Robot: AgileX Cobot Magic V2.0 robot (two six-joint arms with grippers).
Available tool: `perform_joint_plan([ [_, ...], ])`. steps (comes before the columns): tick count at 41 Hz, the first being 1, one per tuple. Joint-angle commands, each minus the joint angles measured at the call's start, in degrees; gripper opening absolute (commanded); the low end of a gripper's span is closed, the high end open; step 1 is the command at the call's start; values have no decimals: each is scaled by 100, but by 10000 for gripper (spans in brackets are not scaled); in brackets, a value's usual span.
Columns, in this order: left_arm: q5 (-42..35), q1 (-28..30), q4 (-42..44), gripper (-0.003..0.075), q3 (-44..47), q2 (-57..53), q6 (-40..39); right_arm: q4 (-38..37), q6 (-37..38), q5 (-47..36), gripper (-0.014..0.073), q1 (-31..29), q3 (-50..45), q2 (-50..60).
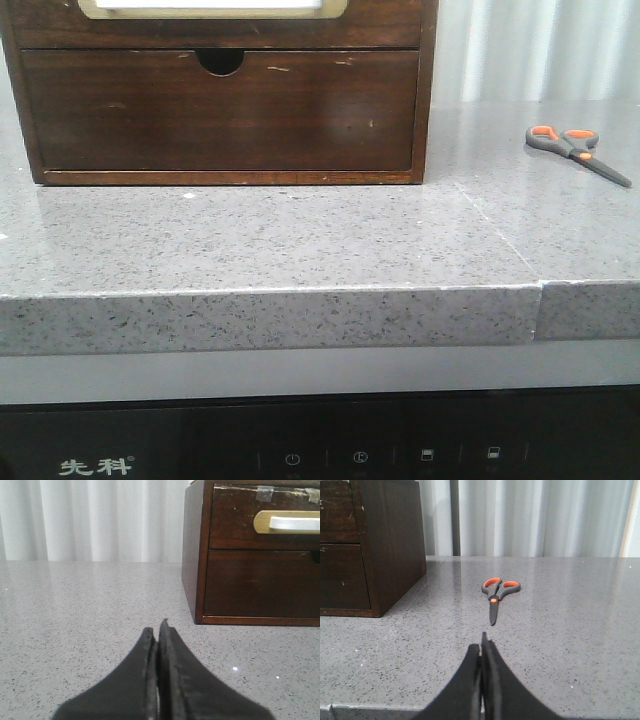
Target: Put scissors in drawer with both arms
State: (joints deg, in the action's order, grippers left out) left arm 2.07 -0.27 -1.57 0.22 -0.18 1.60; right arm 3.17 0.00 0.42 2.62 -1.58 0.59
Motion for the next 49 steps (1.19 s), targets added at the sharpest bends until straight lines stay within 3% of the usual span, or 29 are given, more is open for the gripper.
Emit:
perform_joint_plan([
  [1,-513,8,-55,-20,140,-108,-54,-63,0,-523,-116,-41,3,95],
  [32,-642,8,-57,-20,44,-108,-54,-63,0,-384,-116,-41,133,95],
  [39,-379,8,-82,-20,-659,-85,-54,-63,0,288,-116,-41,818,95],
  [49,873,8,-82,-20,-2313,45,-54,-229,-93,1393,-116,-41,2110,-284],
])
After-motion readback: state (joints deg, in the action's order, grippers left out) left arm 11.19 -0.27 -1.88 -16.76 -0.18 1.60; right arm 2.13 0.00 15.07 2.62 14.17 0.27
